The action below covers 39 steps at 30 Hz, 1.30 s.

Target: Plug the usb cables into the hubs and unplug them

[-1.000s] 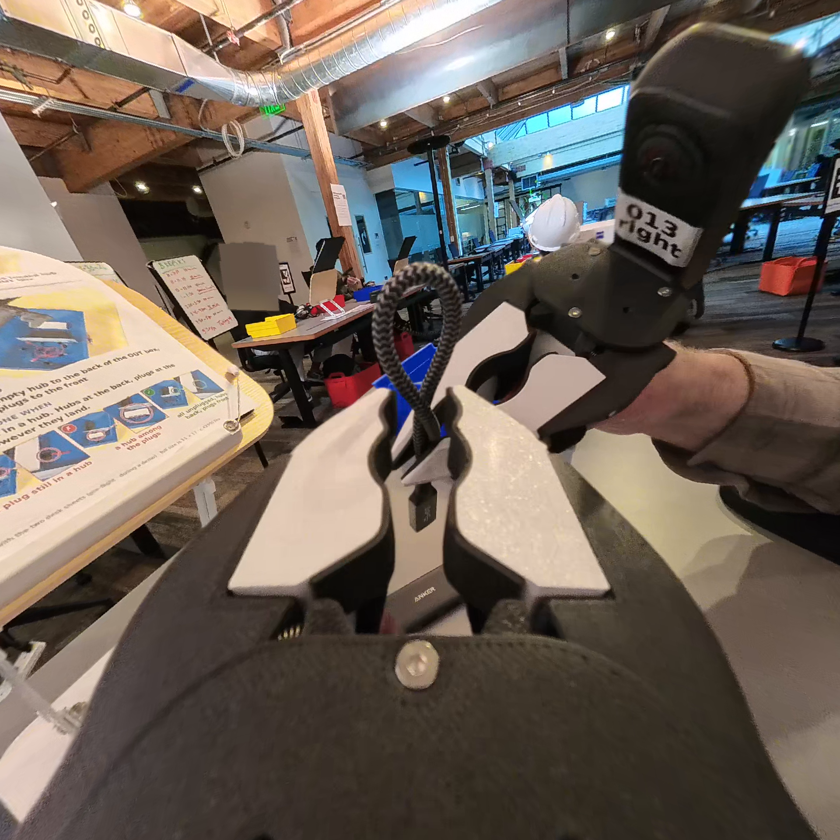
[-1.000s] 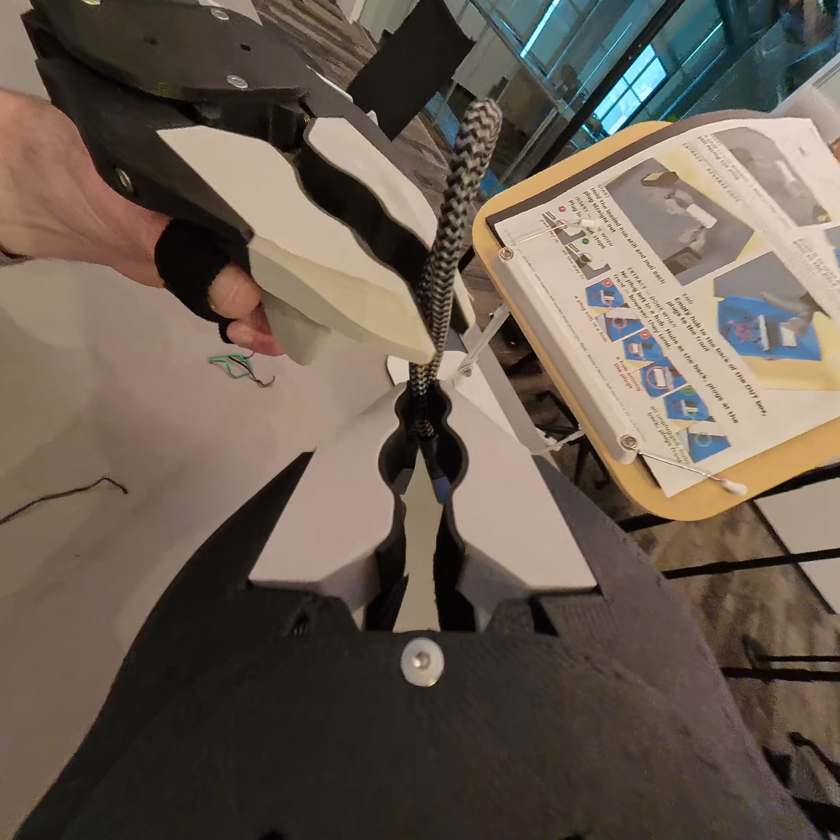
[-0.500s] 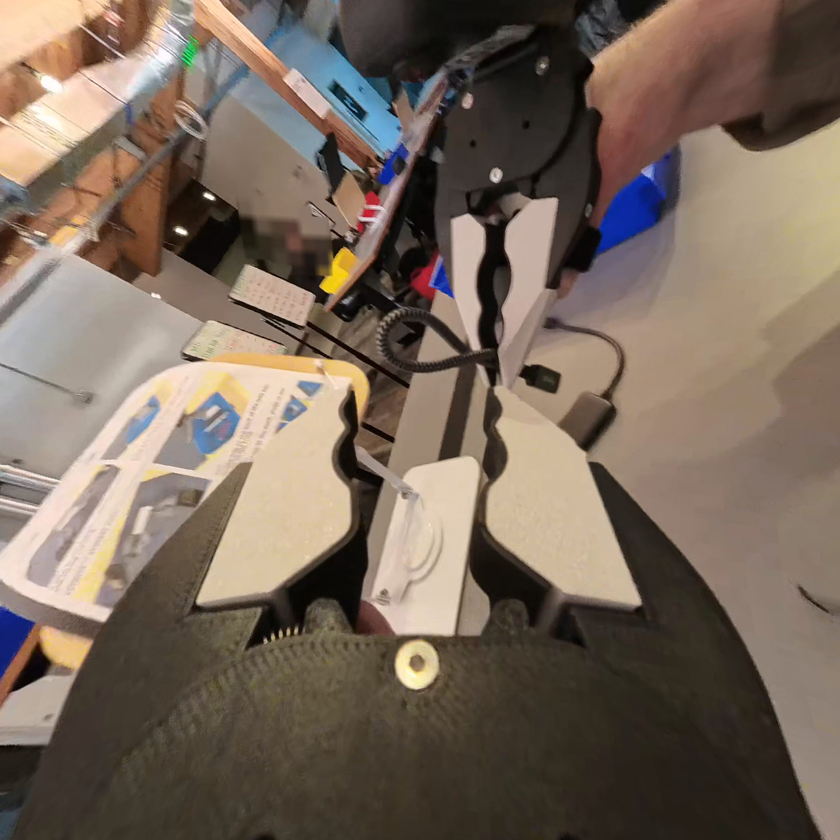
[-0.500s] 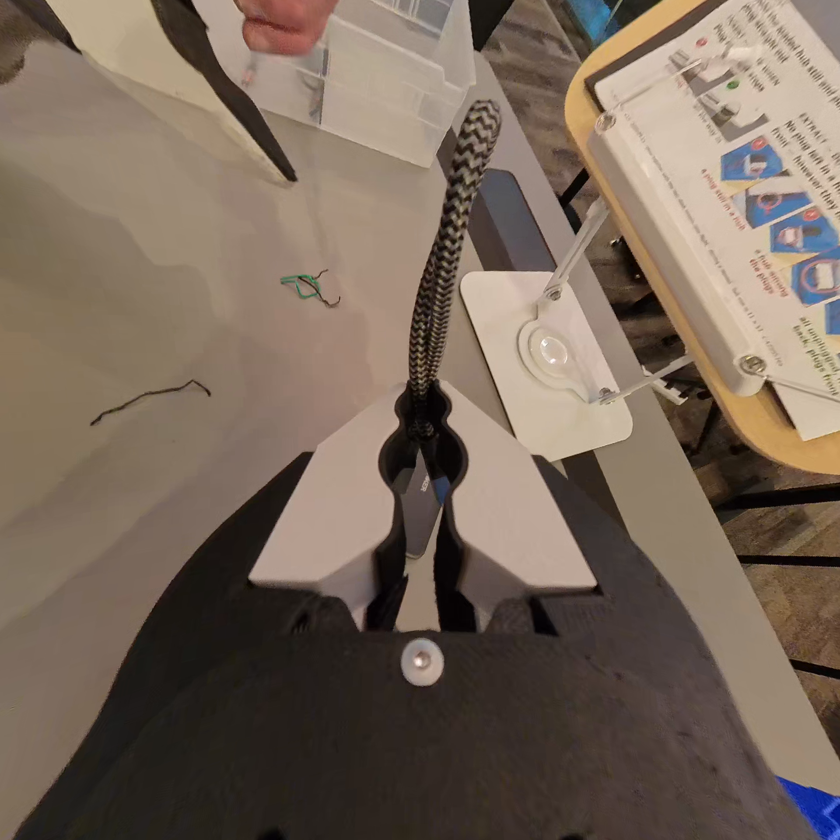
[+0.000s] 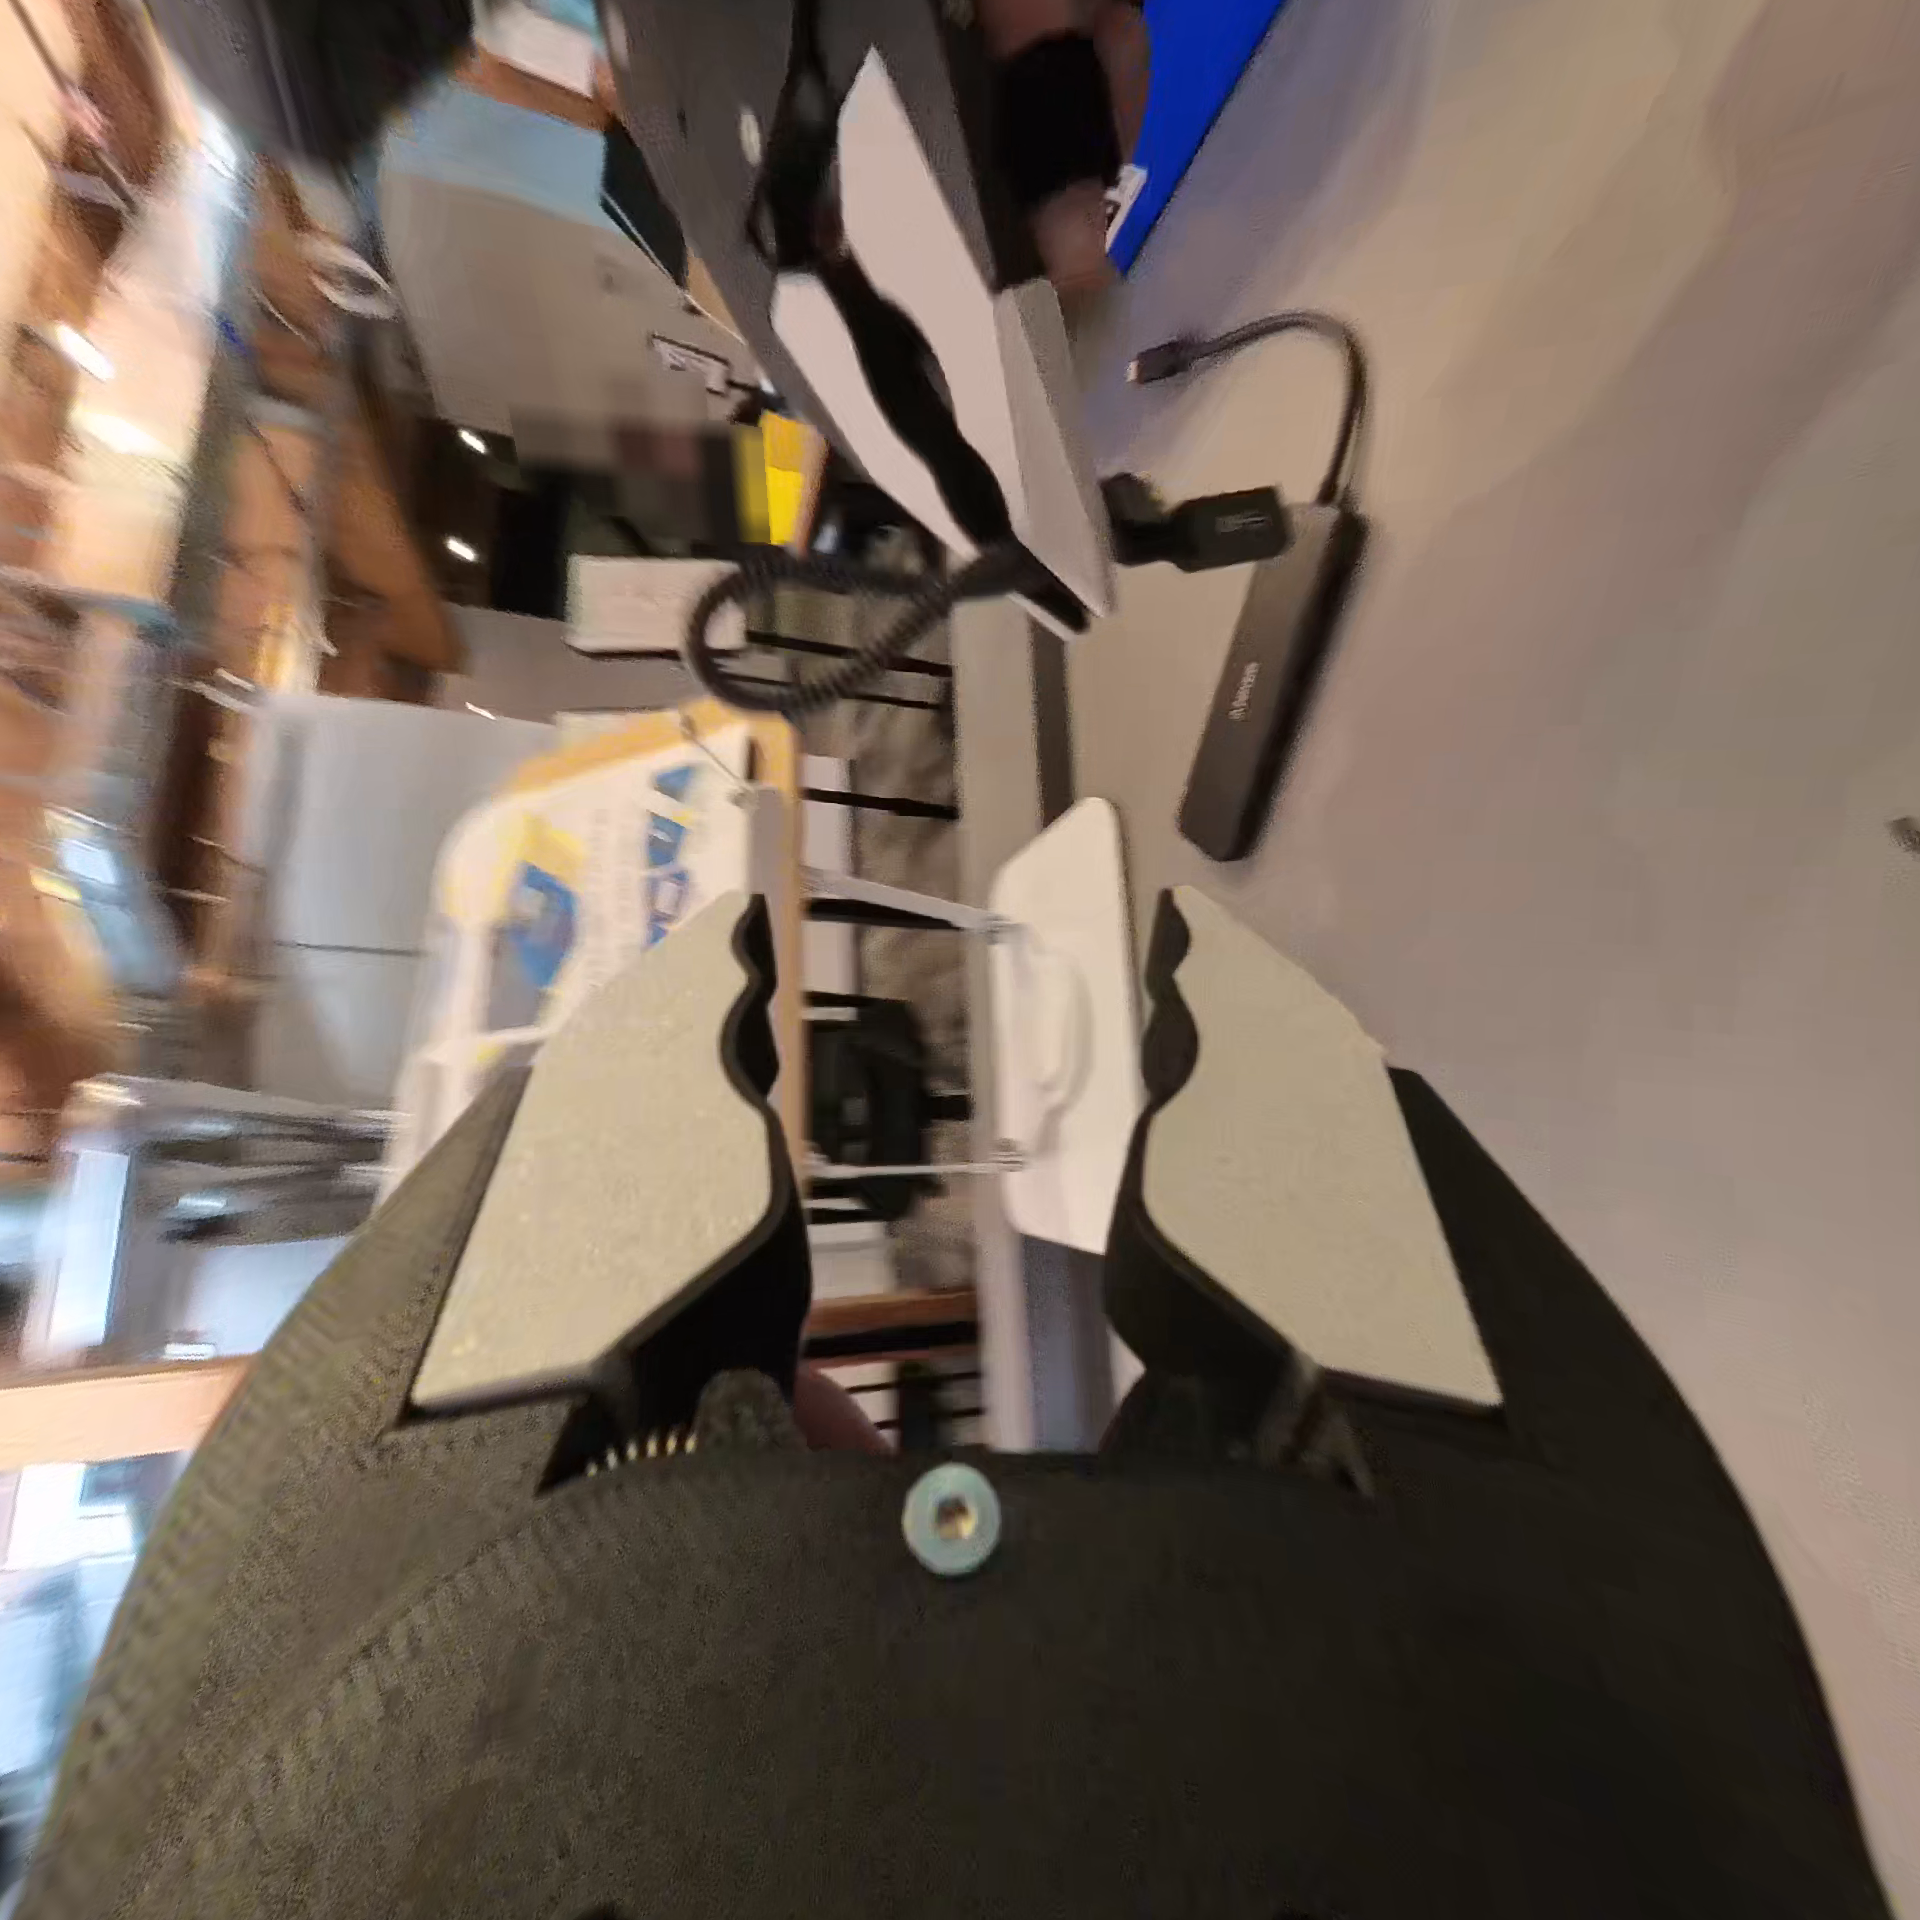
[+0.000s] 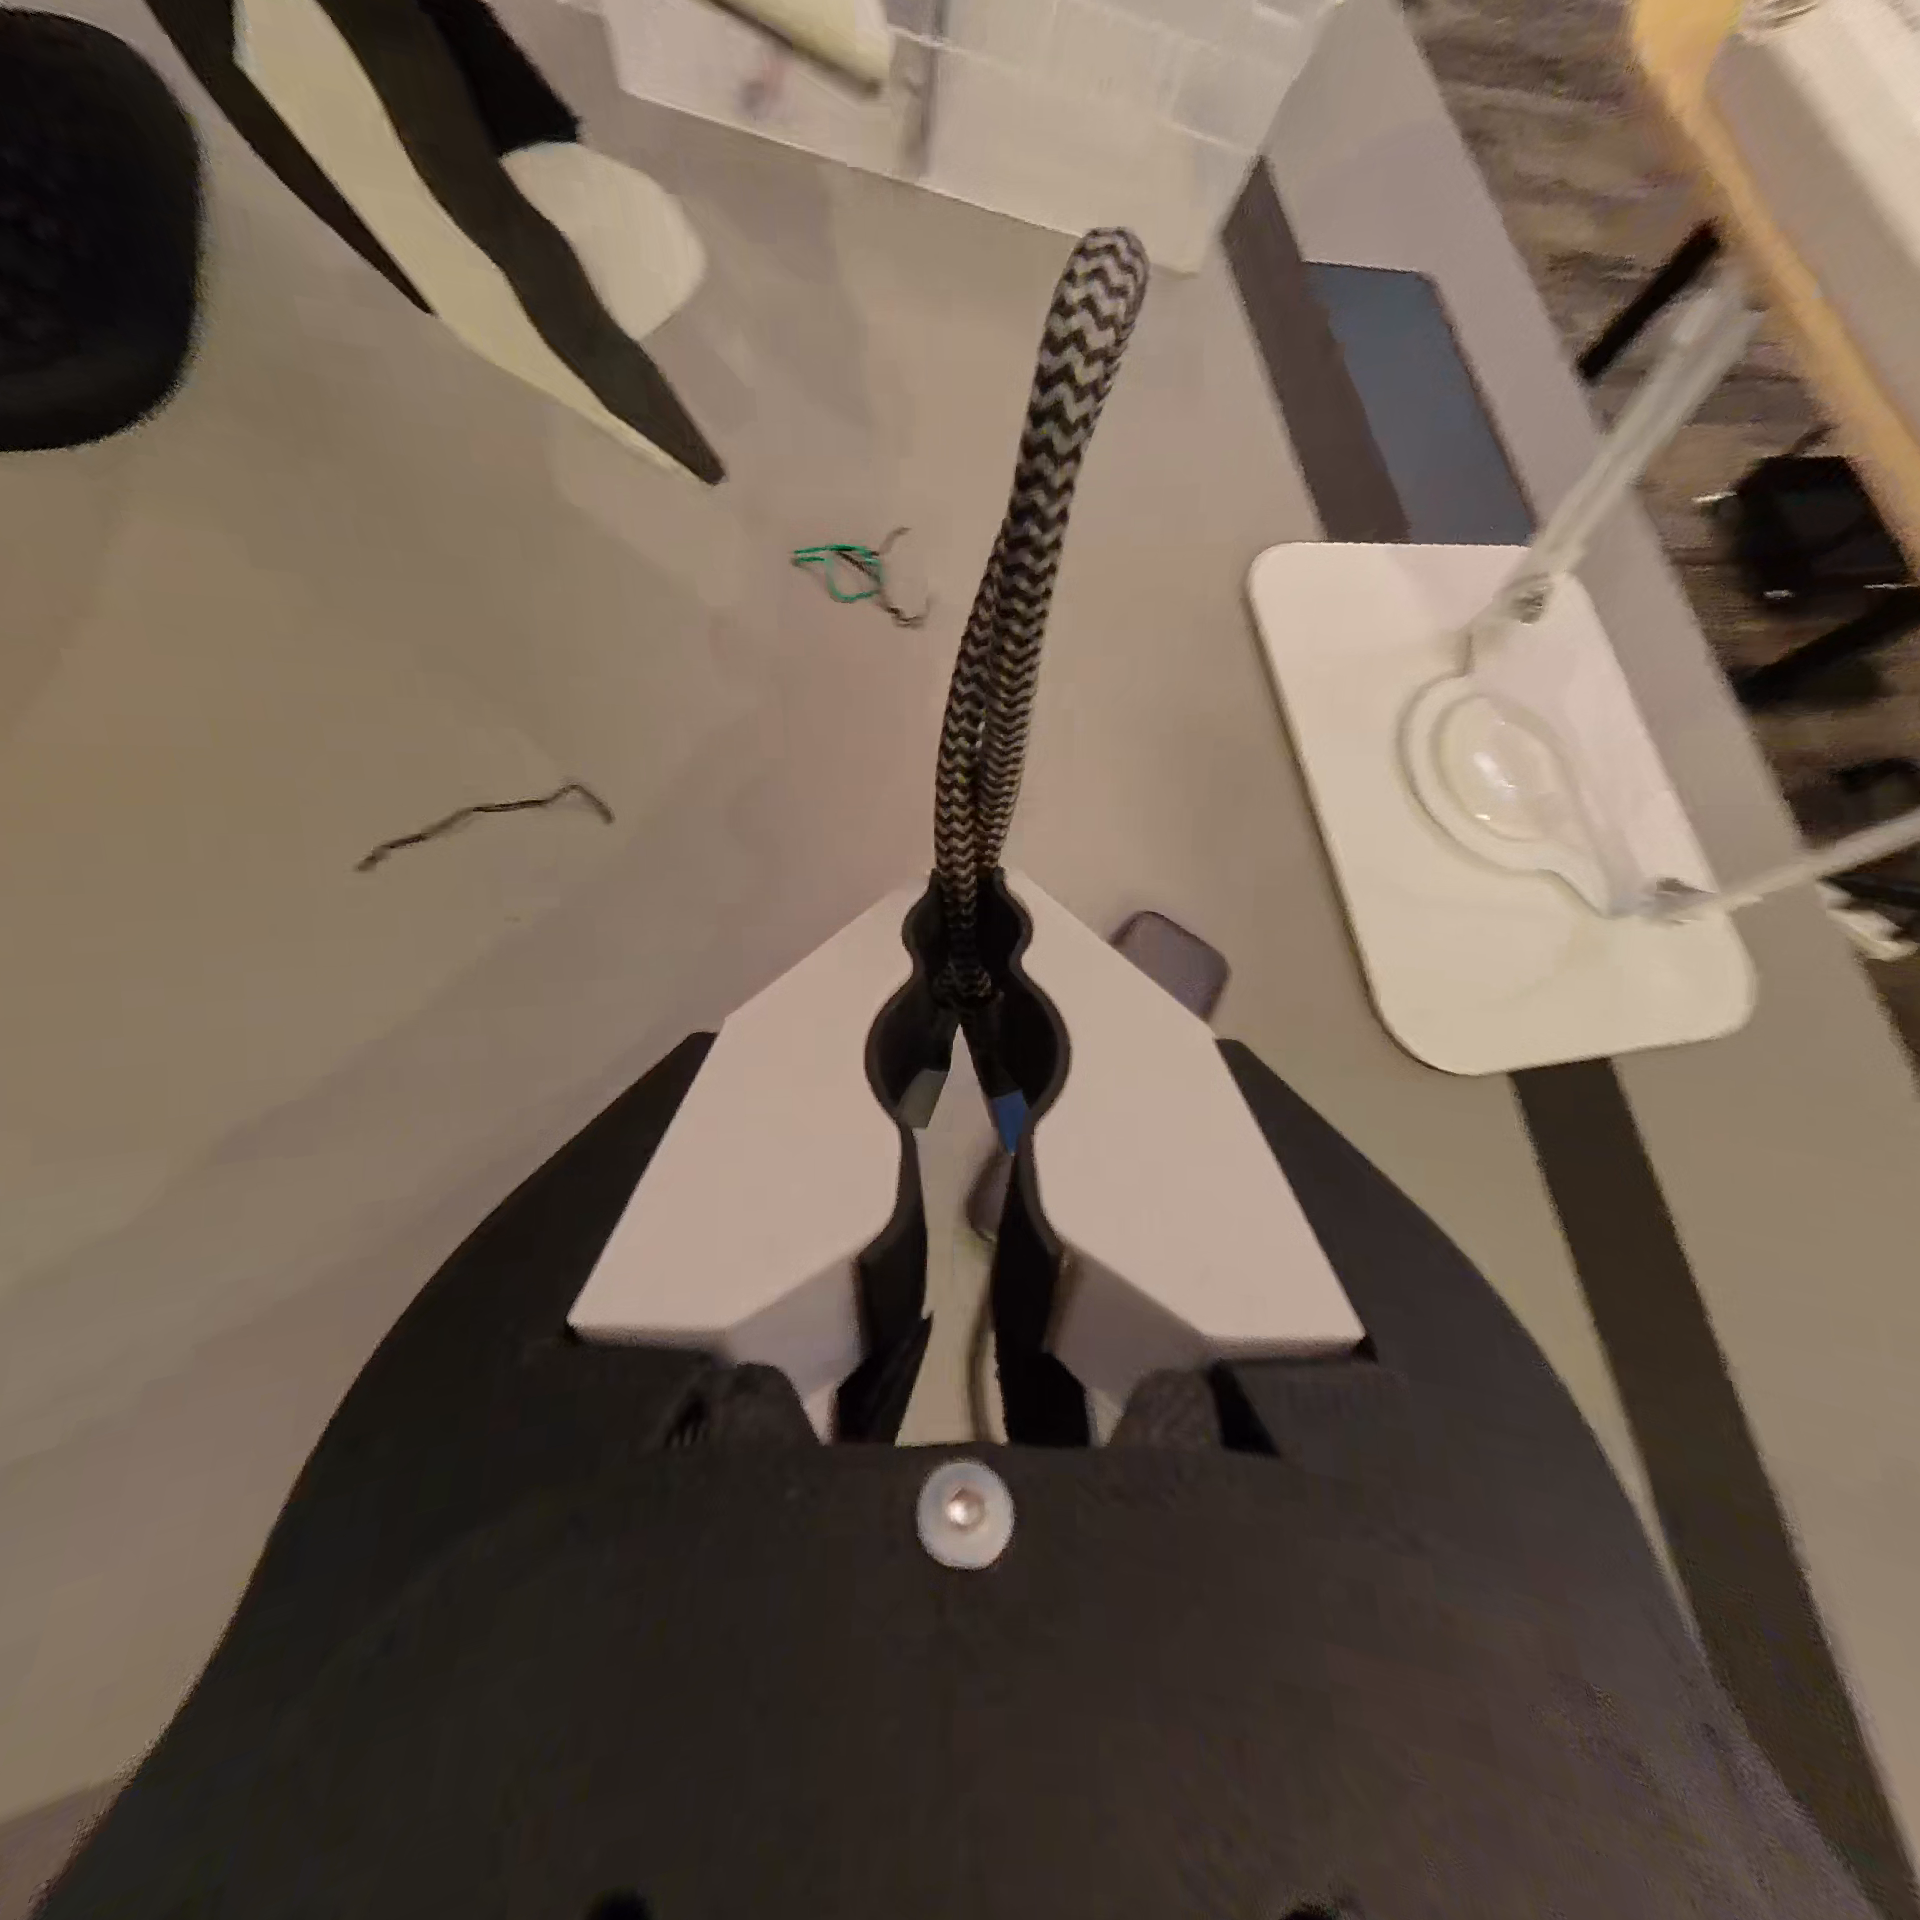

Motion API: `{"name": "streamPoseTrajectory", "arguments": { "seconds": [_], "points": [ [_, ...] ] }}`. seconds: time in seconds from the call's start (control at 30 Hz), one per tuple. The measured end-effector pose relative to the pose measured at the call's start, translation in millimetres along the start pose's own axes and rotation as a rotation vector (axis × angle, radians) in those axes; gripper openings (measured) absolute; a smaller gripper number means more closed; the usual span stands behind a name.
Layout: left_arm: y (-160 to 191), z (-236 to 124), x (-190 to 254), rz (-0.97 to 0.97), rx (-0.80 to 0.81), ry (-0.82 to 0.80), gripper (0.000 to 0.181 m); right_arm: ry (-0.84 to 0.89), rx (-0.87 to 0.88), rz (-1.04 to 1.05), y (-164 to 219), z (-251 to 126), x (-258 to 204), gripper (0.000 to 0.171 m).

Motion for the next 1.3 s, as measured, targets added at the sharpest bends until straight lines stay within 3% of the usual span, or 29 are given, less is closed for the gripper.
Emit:
{"name": "streamPoseTrajectory", "arguments": {
  "seconds": [0.07, 0.2, 0.37, 0.53, 0.77, 1.0, 1.23, 1.3],
  "points": [
    [-16.1, 3.9, -4.8, 0.216, -0.058, -0.085, 0.072, -0.11, 0.004, 0.05, -1.8, 5.9, -16.5, 0.002],
    [-38.3, 25.5, 14.0, 0.55, -0.13, -0.073, 0.073, -0.307, -0.011, 0.128, 0.9, 16.5, -46.6, 0.003],
    [-37.4, 42.8, 37.4, 0.668, -0.197, 0.034, 0.047, -0.409, -0.067, 0.137, 9.6, 24.8, -65.5, 0.003],
    [-25.7, 49.8, 46.4, 0.594, -0.263, 0.141, 0.022, -0.402, -0.16, 0.084, 18.5, 25.7, -71.8, 0.003],
    [-17.4, 56.2, 46.2, 0.507, -0.307, 0.123, 0.017, -0.314, -0.199, 0.063, 20.6, 29.0, -62.0, 0.002],
    [10.9, 61.5, 40.7, 0.294, -0.391, 0.141, 0.008, 0.003, -0.206, -0.08, 9.9, 36.2, -24.2, 0.003],
    [26.6, 63.2, 30.2, -0.042, -0.405, 0.281, 0.007, 0.391, -0.113, -0.462, -19.3, 37.8, 8.4, 0.02],
    [31.9, 62.2, 32.5, -0.084, -0.419, 0.325, 0.007, 0.433, -0.093, -0.503, -24.9, 37.7, 9.4, 0.024]
  ]
}}
Point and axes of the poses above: each gripper's, where its closed fingertips meet, z out along the fingers, y out of its underside, x = y × z across the jaws, the point moved 1 cm from there along -z, back along the fingers, and after that the axes turned 9 degrees about y, right-handed, at the moved point
